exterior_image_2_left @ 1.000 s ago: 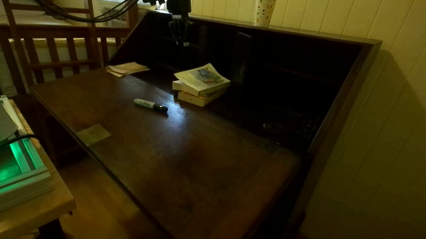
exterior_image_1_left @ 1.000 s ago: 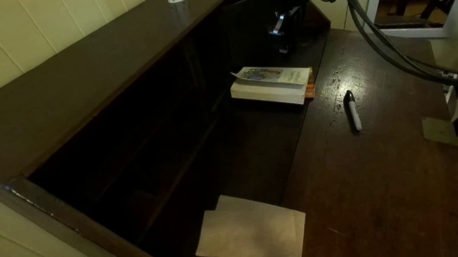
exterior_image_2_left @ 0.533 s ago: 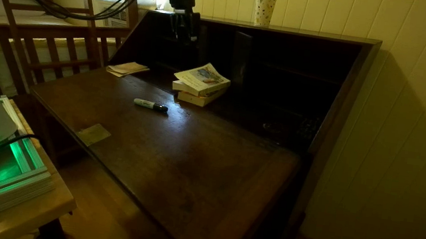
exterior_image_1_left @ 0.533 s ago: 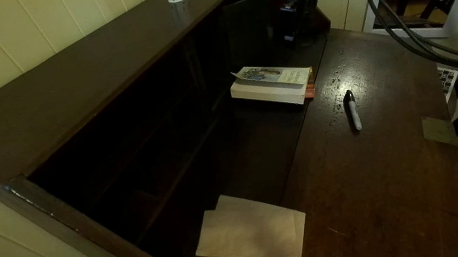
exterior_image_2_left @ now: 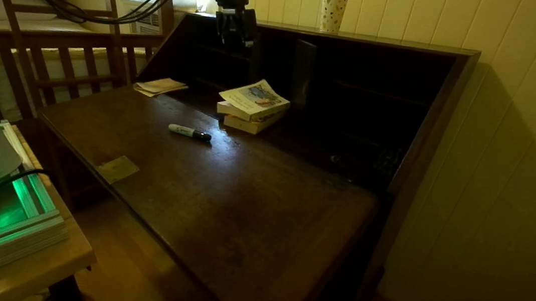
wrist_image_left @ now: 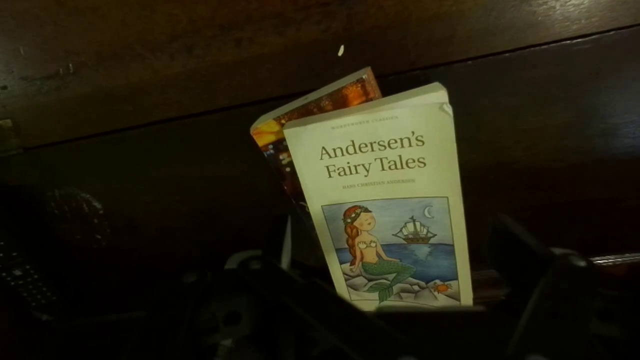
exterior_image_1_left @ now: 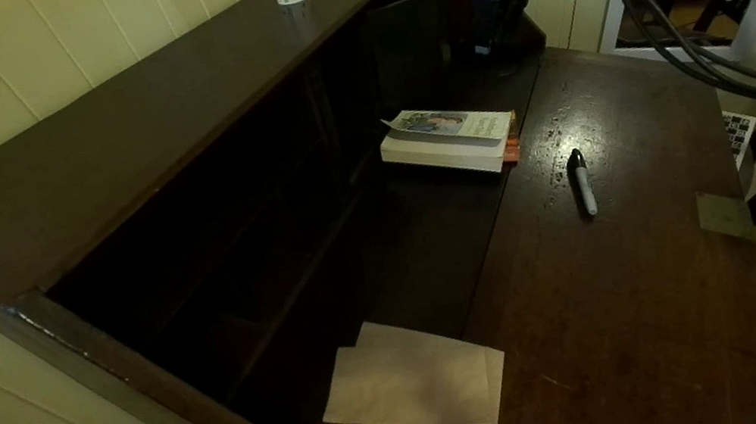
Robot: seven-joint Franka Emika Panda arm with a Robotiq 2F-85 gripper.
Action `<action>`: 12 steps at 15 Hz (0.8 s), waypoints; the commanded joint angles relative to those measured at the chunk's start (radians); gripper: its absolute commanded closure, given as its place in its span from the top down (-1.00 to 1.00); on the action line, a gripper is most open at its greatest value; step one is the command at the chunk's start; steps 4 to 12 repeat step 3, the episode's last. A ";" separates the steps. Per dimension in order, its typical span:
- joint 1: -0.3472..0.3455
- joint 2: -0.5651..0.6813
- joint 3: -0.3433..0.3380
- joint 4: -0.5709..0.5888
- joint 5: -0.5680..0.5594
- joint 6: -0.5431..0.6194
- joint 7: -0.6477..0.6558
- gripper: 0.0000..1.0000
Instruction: Turn the white book around in an anticlockwise direction
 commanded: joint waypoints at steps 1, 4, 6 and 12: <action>-0.004 0.000 0.004 0.001 0.001 -0.002 -0.001 1.00; -0.004 0.000 0.004 0.001 0.001 -0.001 -0.001 1.00; -0.004 0.000 0.004 0.001 0.001 -0.001 -0.001 1.00; -0.004 0.000 0.004 0.001 0.001 -0.001 -0.001 1.00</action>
